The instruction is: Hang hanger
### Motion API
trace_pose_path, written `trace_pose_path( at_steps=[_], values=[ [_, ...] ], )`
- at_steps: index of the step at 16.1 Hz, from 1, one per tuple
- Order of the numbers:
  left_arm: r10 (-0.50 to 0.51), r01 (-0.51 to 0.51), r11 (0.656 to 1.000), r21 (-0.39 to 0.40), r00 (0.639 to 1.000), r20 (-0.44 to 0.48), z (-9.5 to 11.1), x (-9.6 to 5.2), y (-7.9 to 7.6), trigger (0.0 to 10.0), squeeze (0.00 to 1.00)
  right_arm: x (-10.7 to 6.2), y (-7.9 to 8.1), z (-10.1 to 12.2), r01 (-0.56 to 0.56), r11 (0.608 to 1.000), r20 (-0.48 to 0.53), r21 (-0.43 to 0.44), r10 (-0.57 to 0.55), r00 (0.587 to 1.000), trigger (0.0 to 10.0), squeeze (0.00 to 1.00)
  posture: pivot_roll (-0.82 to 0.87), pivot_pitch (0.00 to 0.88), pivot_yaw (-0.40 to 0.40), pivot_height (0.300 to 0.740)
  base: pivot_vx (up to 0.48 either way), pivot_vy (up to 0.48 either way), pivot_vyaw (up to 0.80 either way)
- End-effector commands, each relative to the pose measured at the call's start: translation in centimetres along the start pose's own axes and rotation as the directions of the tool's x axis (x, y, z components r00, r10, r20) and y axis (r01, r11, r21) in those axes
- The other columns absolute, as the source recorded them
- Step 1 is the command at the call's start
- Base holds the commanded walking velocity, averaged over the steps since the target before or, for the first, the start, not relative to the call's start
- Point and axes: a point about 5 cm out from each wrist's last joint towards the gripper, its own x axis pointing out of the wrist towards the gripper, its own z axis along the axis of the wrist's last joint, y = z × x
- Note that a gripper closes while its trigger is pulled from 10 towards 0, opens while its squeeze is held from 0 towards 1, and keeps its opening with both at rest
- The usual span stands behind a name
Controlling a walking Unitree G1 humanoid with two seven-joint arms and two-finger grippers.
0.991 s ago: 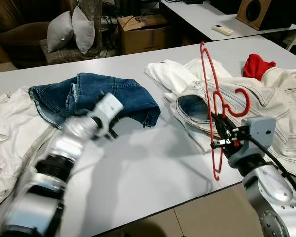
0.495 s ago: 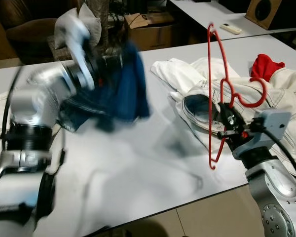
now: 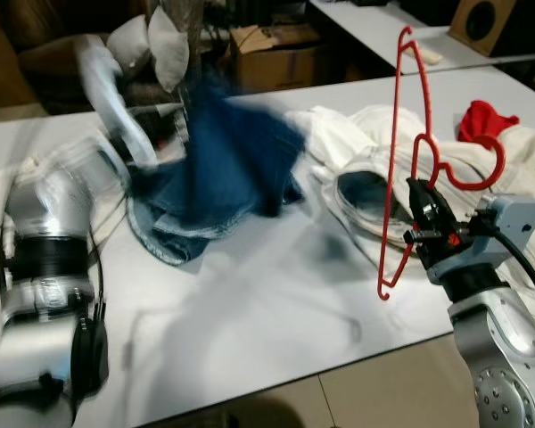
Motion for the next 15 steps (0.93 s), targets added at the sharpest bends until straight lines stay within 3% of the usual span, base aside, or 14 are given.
trace_pose_path(
  at_steps=[1,3,4,5,6,7,8,9,10,11,12,13,14,15],
  values=[
    [-0.023,0.020,0.997,0.070,0.998,0.050,2.1,0.1,-1.1,0.0,0.00,0.0,0.0,0.1,0.002,1.000,0.007,0.003,-0.002,1.000,10.0,0.00,0.00,0.021,0.021,0.740,0.000,0.000,0.00],
    [-0.026,0.023,0.992,0.123,1.000,0.016,1.7,0.4,-1.3,0.0,0.00,0.0,0.0,-0.1,0.005,1.000,-0.003,0.002,-0.005,1.000,10.0,0.00,0.00,0.021,0.024,0.740,0.000,0.000,0.00],
    [-0.037,0.052,0.969,0.243,0.997,-0.068,0.9,0.8,-1.8,0.0,0.00,0.0,-0.1,-0.3,0.014,1.000,-0.013,-0.005,-0.014,1.000,10.0,0.00,0.01,0.020,0.025,0.740,0.000,0.000,0.00],
    [-0.046,0.082,0.946,0.315,0.992,-0.119,0.5,0.9,-2.2,0.0,0.00,0.0,-0.2,-0.4,0.021,1.000,-0.018,-0.009,-0.021,1.000,10.0,0.00,0.01,0.020,0.025,0.740,0.000,0.000,0.00],
    [-0.160,0.165,0.942,0.291,0.986,-0.040,1.8,1.4,-3.9,0.0,0.00,0.0,-0.2,-0.4,0.031,0.999,-0.014,-0.009,-0.031,0.999,10.0,0.00,0.00,0.019,0.028,0.740,0.000,0.000,0.00],
    [-0.353,0.326,0.931,0.163,0.918,0.181,4.9,1.1,-6.2,0.0,0.00,0.1,-0.3,-0.3,0.037,0.999,-0.007,-0.008,-0.037,0.999,10.0,0.00,0.00,0.019,0.028,0.740,0.000,0.000,0.00],
    [-0.496,0.489,0.864,0.119,0.788,0.364,7.7,-0.5,-7.4,0.0,0.00,0.1,-0.4,-0.2,0.041,0.999,0.000,-0.007,-0.041,0.999,10.0,0.00,0.01,0.018,0.032,0.740,0.000,0.000,0.00],
    [-0.584,0.588,0.797,0.139,0.691,0.425,8.8,-2.6,-7.2,0.0,0.00,0.1,-0.4,-0.1,0.047,0.999,0.008,-0.002,-0.047,0.999,10.0,0.00,0.01,0.017,0.036,0.740,0.000,0.000,0.00],
    [-0.612,0.601,0.782,0.162,0.694,0.380,8.4,-3.8,-6.1,0.0,0.00,0.1,-0.4,0.0,0.051,0.999,0.013,0.003,-0.051,0.999,10.0,0.00,0.01,0.017,0.036,0.740,0.000,0.000,0.00],
    [-0.603,0.579,0.795,0.180,0.725,0.333,7.8,-4.1,-5.4,0.0,0.00,0.1,-0.4,0.0,0.052,0.999,0.014,0.003,-0.052,0.999,10.0,0.00,0.01,0.017,0.036,0.740,0.000,0.000,0.00],
    [-0.467,0.431,0.855,0.290,0.882,0.067,4.1,-5.8,-1.9,0.0,0.00,0.0,-0.3,-0.2,0.048,0.999,0.011,0.007,-0.048,0.999,10.0,0.00,0.02,0.014,0.027,0.740,0.000,0.000,0.00],
    [-0.388,0.373,0.868,0.327,0.921,-0.021,2.9,-6.5,-0.6,0.0,0.00,0.1,-0.2,-0.2,0.041,0.999,0.010,0.010,-0.041,0.999,10.0,0.00,0.02,0.014,0.027,0.740,0.000,0.000,0.00],
    [-0.341,0.343,0.874,0.345,0.938,-0.067,2.3,-7.0,0.1,0.0,0.00,0.1,-0.1,-0.3,0.037,0.999,0.010,0.011,-0.037,0.999,10.0,0.00,0.03,0.015,0.022,0.740,0.000,0.000,0.00],
    [-0.149,0.215,0.886,0.410,0.971,-0.187,-0.2,-8.7,3.0,0.0,0.00,0.3,0.1,-0.4,0.019,1.000,0.005,0.015,-0.019,1.000,10.0,0.00,0.04,0.014,0.010,0.740,0.000,0.000,0.00]
  ],
)
